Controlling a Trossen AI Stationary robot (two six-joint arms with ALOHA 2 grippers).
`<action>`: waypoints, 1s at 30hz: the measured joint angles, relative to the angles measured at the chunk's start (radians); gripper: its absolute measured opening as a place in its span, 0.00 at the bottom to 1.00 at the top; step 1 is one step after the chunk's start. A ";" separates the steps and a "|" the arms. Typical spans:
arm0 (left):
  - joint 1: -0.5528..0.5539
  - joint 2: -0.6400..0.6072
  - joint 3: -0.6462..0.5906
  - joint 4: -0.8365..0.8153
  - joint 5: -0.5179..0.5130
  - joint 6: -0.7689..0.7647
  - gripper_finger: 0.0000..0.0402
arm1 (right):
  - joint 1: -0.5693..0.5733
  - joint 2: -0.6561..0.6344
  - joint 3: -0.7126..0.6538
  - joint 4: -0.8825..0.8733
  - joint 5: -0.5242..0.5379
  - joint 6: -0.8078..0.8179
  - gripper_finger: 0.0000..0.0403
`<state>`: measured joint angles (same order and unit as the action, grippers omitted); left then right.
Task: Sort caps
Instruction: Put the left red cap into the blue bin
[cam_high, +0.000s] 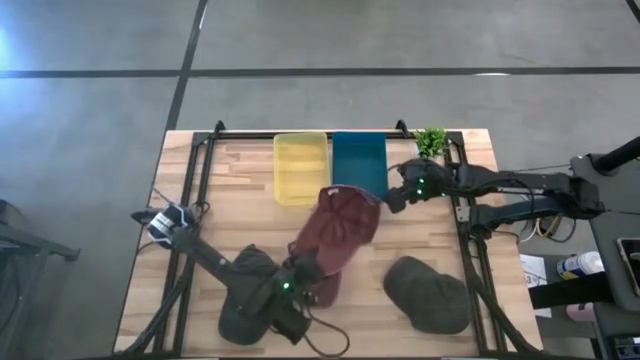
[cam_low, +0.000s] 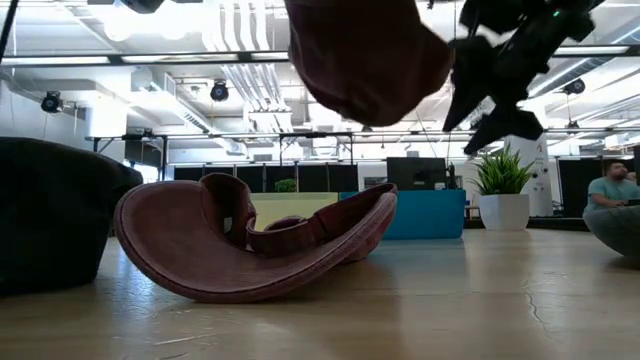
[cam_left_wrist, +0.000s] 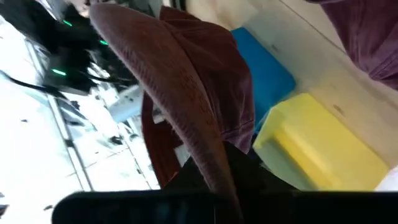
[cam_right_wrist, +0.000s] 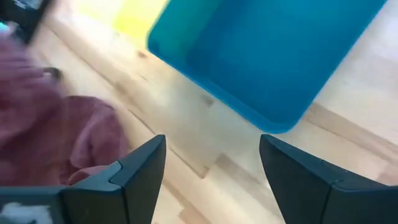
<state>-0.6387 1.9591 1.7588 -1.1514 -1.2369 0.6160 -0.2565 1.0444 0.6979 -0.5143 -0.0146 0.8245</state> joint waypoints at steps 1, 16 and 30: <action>-0.008 0.000 0.001 -0.001 -0.010 0.008 0.02 | -0.009 0.016 0.000 0.008 -0.015 -0.013 0.62; 0.002 0.009 0.002 0.012 0.129 -0.078 0.02 | 0.041 0.070 0.000 0.209 -0.232 0.037 0.54; 0.086 0.060 0.001 0.212 0.235 0.016 0.02 | 0.187 0.213 0.000 0.430 -0.250 0.151 0.54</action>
<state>-0.5523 2.0192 1.7596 -0.9390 -1.0023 0.6317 -0.0695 1.2574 0.6979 -0.0846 -0.2647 0.9751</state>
